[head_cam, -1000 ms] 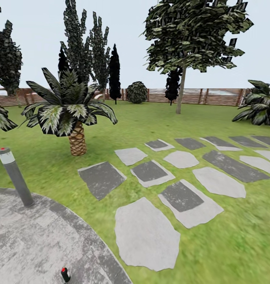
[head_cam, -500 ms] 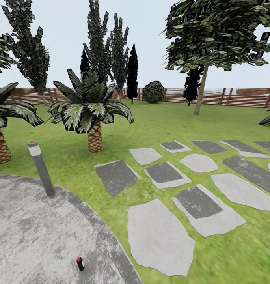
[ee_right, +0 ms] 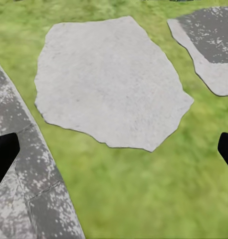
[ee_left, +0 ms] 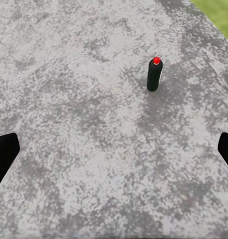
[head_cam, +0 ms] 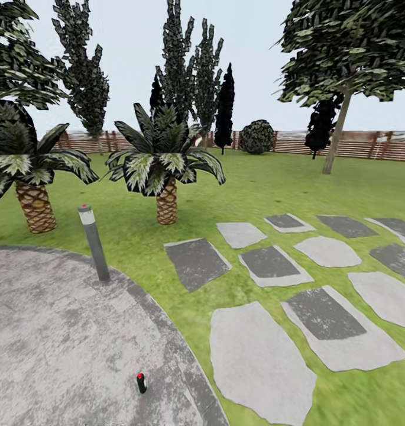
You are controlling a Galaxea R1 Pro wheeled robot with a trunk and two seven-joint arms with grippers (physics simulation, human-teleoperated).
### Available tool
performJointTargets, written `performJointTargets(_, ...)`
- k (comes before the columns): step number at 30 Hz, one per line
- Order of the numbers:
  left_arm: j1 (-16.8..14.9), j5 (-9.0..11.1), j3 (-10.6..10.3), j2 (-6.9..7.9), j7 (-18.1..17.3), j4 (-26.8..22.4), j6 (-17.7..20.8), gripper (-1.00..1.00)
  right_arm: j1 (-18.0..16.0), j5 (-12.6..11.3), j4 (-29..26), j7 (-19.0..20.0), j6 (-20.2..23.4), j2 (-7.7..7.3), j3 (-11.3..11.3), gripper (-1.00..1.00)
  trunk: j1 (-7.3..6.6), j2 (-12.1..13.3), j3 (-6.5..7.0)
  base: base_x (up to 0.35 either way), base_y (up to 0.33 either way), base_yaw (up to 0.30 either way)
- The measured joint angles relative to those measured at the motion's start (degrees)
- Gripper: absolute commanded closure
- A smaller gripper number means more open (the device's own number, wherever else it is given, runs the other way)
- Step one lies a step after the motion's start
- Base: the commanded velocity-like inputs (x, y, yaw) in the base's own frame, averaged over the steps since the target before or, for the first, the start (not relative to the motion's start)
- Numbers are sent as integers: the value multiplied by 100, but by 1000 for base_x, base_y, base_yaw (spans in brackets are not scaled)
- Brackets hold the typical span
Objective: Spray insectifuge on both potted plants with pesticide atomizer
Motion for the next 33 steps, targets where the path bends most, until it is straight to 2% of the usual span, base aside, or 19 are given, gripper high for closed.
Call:
performJointTargets(11,0,-24,-14,-7,0,0,2,-100,0,0,-9,-7,-10,1,-4,-100,-1,0,-17,16,-5,278)
performJointTargets(33,0,-24,-1,-9,-2,1,3,-100,1,0,-3,0,-15,-10,-12,-100,-1,0,-104,206,-173,273)
